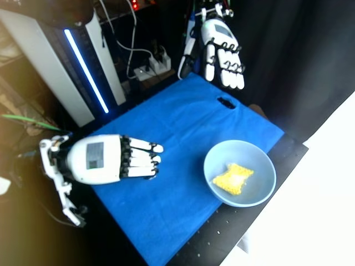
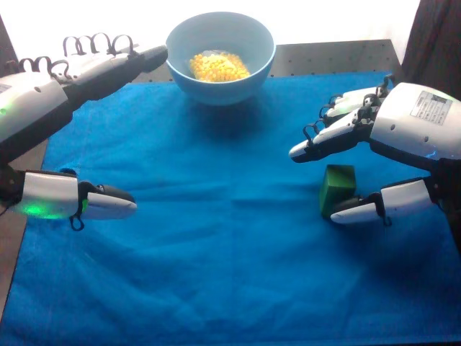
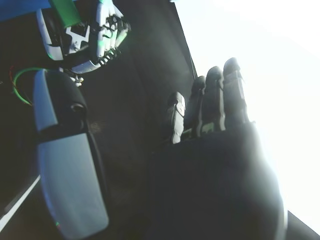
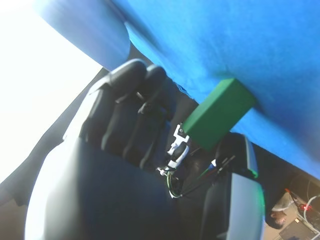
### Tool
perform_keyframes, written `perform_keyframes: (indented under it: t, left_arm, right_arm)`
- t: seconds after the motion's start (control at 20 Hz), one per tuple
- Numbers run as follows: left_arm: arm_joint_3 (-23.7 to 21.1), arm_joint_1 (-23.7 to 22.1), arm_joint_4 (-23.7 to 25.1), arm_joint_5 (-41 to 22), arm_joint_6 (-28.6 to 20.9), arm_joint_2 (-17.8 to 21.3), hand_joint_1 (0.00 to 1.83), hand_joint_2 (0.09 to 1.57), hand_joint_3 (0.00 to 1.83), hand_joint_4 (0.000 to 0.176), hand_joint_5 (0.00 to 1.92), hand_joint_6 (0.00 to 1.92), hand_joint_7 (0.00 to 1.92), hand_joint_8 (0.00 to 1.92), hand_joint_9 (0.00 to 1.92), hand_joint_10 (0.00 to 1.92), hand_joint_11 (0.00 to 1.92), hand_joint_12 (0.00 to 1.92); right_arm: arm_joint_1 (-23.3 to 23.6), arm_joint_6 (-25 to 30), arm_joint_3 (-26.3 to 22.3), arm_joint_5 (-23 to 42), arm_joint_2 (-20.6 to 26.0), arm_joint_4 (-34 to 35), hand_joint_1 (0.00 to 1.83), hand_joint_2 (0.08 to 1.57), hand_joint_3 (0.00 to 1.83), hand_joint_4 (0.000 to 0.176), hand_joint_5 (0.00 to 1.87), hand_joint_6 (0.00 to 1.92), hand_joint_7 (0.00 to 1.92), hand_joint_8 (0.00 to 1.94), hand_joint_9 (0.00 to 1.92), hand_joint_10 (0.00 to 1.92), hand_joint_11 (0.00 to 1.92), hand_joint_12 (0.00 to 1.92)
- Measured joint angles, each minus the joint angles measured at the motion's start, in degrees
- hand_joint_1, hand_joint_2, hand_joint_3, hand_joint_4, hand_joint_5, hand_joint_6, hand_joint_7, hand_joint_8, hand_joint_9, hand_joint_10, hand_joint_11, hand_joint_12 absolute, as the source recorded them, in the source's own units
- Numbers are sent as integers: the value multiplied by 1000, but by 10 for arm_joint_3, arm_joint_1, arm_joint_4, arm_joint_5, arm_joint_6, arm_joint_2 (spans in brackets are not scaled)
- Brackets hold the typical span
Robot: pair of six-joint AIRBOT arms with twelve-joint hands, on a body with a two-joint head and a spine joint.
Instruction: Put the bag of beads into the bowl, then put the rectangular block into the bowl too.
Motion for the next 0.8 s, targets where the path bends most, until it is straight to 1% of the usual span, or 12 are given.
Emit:
perform_keyframes:
  t: [0.05,0.1,0.15,0.25,0.3,0.4,0.45,0.55,0.6,0.65,0.7,0.8]
  left_arm:
    - [0,1,0,0,0,0,961,896,14,160,0,0,0,0,0,0,0,0]
    - [0,3,-1,-1,0,-1,964,901,16,169,0,0,0,0,0,0,0,0]
    - [0,3,-3,-1,-2,-3,964,908,18,166,0,0,0,0,0,0,0,0]
    - [0,3,0,0,-2,-3,981,912,18,163,0,0,0,0,0,0,0,0]
    - [0,3,-2,0,-3,-3,963,909,15,152,0,0,0,0,0,0,0,0]
    - [0,4,-3,0,-4,-3,958,908,14,149,0,0,0,0,0,0,0,0]
    - [0,4,-3,0,-4,-3,971,914,16,153,0,0,0,0,0,0,0,0]
    - [0,4,-4,0,-5,-3,973,917,15,155,0,0,0,0,0,0,0,0]
    - [0,5,-4,-1,-6,-3,964,916,13,160,0,0,0,0,0,0,0,0]
    - [0,7,-3,-1,-6,-3,961,913,12,157,0,0,0,0,0,0,0,0]
    - [0,7,-3,-1,-6,-3,954,910,10,150,0,0,0,0,0,0,0,0]
    - [0,7,-4,-1,-7,-3,958,912,10,151,0,0,0,0,0,0,0,0]
  right_arm:
    - [0,0,0,0,0,0,875,934,0,0,830,5,785,710,600,1397,533,1710]
    - [0,0,0,0,0,0,892,932,0,0,859,3,709,982,602,1473,530,1781]
    - [0,0,0,0,0,0,900,947,1,0,910,6,726,1138,647,1549,573,1867]
    - [0,0,0,0,0,0,959,963,2,0,980,14,806,1224,734,1610,650,1919]
    - [0,0,0,0,0,0,1098,1006,2,0,1176,439,979,1191,877,1575,752,1915]
    - [0,2,0,1,0,4,1120,1033,1,12,1165,654,1034,1158,925,1546,785,1912]
    - [0,2,0,1,0,5,1182,1025,0,0,1196,601,1120,1308,1028,1671,896,1919]
    - [0,2,0,1,0,6,1198,1017,0,0,1225,547,1142,1635,1102,1897,1043,1921]
    - [0,2,0,1,0,7,1198,1018,0,0,1224,551,1122,1587,1095,1858,1028,1921]
    - [0,2,0,1,0,7,1195,1023,1,0,1209,576,1144,1353,1112,1715,1016,1921]
    - [0,2,0,1,0,7,1192,1028,1,0,1197,597,1131,1539,1136,1858,1112,1921]
    - [0,2,0,1,0,7,1191,1030,0,0,1190,609,1118,1679,1182,1918,1204,1921]
